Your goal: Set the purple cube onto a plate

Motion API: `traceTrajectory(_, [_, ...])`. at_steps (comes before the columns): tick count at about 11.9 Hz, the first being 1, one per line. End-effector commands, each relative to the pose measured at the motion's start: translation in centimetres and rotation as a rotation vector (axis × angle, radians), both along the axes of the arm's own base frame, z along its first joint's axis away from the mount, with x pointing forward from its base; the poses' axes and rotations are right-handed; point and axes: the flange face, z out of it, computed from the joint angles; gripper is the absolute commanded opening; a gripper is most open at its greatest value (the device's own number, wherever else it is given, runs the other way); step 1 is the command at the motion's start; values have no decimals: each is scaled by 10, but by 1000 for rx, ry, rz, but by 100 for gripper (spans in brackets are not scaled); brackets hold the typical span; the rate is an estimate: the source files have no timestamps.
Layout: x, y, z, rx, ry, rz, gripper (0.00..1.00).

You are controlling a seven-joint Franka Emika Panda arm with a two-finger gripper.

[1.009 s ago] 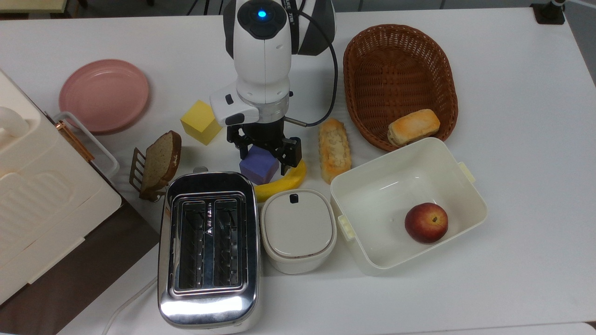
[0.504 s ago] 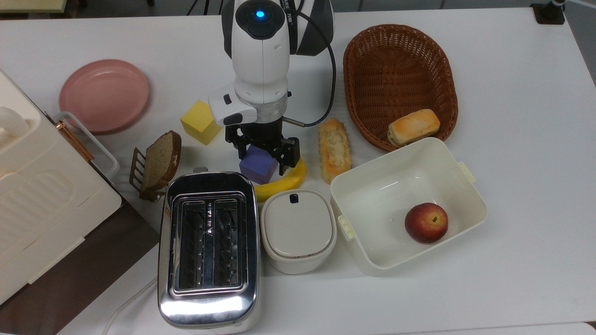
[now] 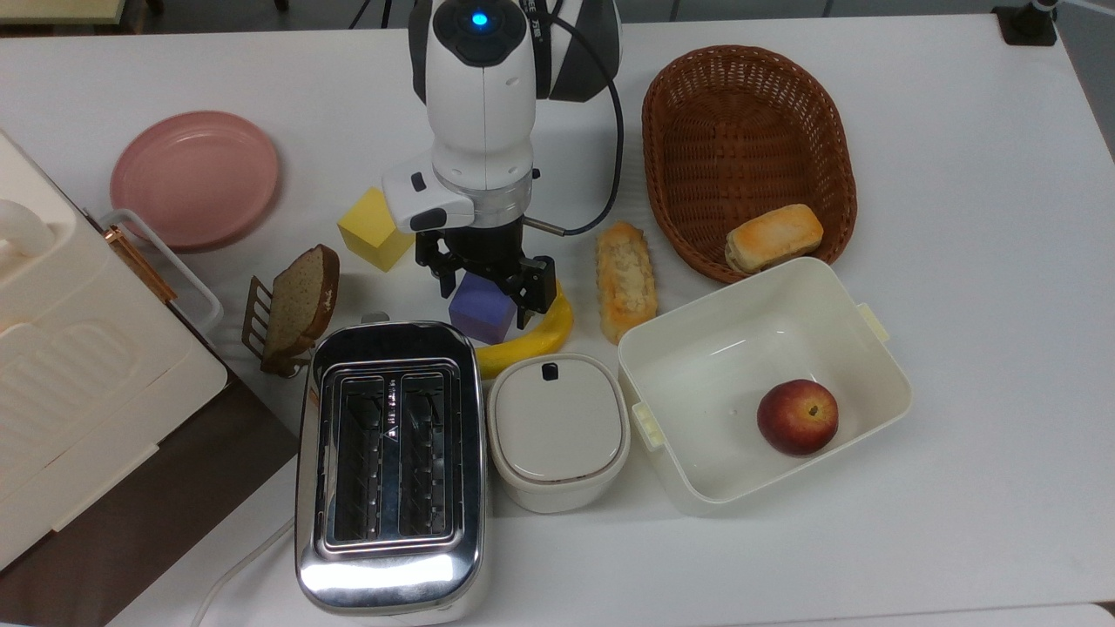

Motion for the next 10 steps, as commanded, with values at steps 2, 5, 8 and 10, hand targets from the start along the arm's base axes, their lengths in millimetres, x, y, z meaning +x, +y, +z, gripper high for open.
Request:
traceTrajectory(2, [-12, -1, -1, -21, 30, 25, 100])
traceTrajectory(5, [-12, -2, -3, -22, 35, 24, 100])
traceTrajectory(8, [-16, -1, -13, -38, 52, 36, 100])
traceTrajectory(10, [-16, -1, -16, -42, 56, 39, 100])
